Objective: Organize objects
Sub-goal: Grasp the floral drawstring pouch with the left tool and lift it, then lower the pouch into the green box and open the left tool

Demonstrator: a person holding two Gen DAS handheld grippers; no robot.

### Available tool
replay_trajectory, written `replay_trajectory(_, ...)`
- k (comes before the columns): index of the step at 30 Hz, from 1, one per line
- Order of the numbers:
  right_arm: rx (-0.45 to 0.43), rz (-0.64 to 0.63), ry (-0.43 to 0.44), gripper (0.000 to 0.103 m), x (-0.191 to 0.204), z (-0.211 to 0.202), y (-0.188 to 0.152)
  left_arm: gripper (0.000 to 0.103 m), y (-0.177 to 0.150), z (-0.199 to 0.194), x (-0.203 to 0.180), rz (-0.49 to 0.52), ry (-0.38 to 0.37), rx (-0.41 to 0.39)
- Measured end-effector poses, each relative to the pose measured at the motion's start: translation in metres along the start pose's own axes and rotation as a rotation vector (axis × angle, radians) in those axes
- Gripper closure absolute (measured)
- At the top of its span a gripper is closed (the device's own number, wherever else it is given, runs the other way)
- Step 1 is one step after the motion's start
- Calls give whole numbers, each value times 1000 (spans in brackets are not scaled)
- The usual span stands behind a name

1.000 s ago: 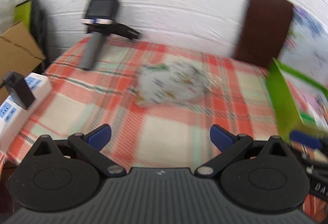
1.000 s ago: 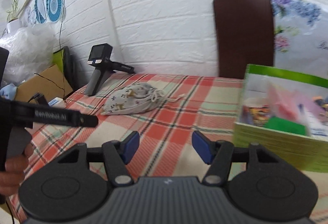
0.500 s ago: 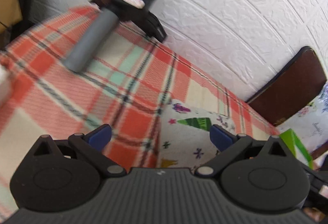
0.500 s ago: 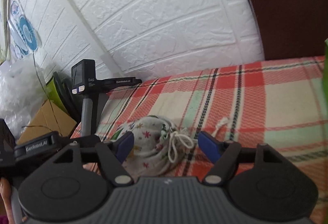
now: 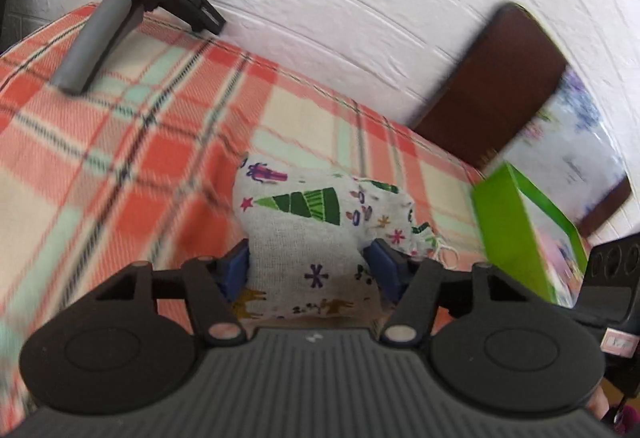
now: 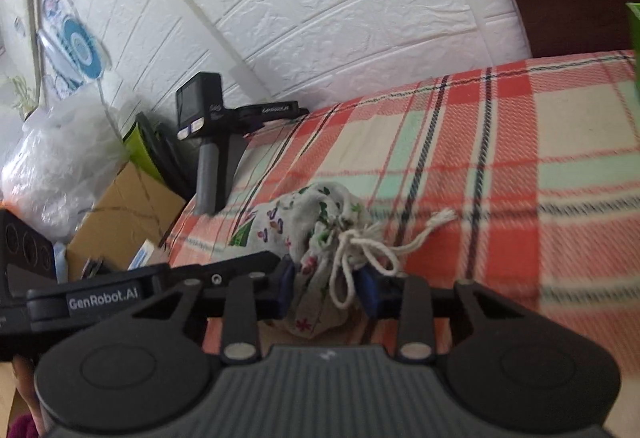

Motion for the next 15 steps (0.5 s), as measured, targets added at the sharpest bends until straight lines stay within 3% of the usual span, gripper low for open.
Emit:
replay_trajectory(6, -11, 28, -16, 71, -14, -64, -38, 39, -40, -25, -48, 47, -47, 7)
replay_trajectory(15, -274, 68, -110, 71, -63, -179, -10, 39, -27, -19, -174, 251, -184, -11)
Point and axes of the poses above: each gripper's, at about its wrist camera, not at the fingertips, and z roughly the way its jaws point, x to its left, y to its top, the point moved 10 cm from there along z, roughly the way its jaws point, and after that the axes turned 10 degrees about -y, right-handed, at the moved point
